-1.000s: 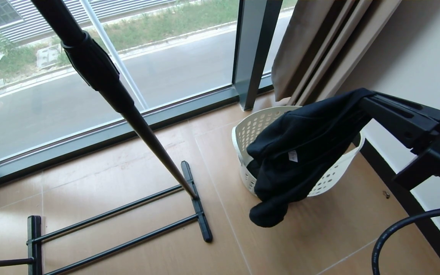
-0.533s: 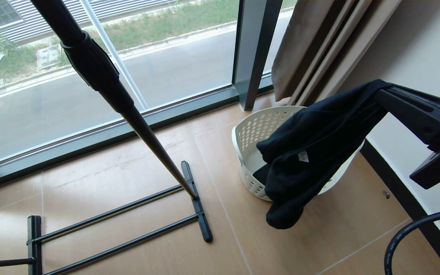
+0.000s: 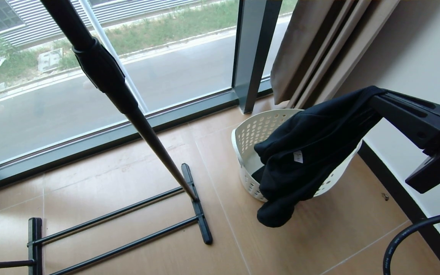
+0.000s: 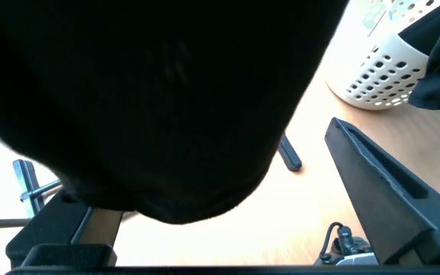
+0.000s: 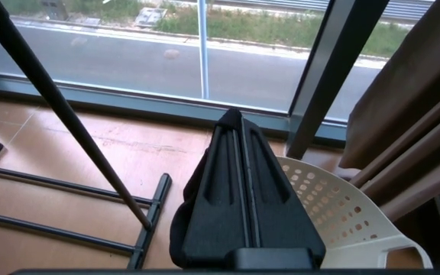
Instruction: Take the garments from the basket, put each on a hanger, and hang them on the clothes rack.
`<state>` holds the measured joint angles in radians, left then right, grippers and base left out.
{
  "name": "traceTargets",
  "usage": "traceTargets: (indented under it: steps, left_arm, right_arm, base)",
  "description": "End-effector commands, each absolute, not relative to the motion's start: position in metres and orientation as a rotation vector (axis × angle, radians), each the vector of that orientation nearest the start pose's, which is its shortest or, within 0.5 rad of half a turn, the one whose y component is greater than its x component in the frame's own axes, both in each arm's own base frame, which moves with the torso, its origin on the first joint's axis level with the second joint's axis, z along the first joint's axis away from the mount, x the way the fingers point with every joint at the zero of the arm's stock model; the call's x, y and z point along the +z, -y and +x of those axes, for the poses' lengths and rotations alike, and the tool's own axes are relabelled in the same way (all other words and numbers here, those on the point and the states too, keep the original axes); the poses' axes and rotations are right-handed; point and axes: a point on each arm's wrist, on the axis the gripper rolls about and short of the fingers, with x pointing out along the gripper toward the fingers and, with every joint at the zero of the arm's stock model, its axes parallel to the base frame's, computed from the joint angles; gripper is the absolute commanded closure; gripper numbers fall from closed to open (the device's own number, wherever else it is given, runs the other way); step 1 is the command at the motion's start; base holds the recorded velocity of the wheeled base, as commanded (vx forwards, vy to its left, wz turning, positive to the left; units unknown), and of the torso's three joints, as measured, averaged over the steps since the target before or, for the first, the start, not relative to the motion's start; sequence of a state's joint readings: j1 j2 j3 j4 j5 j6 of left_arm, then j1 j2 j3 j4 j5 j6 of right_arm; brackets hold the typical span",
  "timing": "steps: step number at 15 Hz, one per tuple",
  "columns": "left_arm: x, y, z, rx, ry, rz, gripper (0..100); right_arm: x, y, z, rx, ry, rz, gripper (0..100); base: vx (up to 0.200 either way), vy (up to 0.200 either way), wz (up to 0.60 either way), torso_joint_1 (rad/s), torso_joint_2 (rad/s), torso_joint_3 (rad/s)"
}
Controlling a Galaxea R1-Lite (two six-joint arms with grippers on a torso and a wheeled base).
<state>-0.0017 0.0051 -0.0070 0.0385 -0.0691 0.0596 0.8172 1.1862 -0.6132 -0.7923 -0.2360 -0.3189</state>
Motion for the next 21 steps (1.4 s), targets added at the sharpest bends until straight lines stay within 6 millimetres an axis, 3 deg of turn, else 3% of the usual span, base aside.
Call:
traceTargets:
  steps: [1, 21]
  left_arm:
    - [0.0738, 0.0015, -0.0231, -0.072, -0.033, 0.059, 0]
    - [0.0738, 0.0015, -0.0232, -0.075, -0.033, 0.059, 0]
  right_arm:
    - [0.2678, -0.1246, 0.1240, 0.543, 0.277, -0.200, 100]
    - [0.2661, -0.1253, 0.1250, 0.543, 0.270, -0.205, 100]
  base:
    - [0.000, 0.000, 0.00, 0.002, -0.01, 0.173]
    - [0.000, 0.000, 0.00, 0.000, 0.00, 0.203]
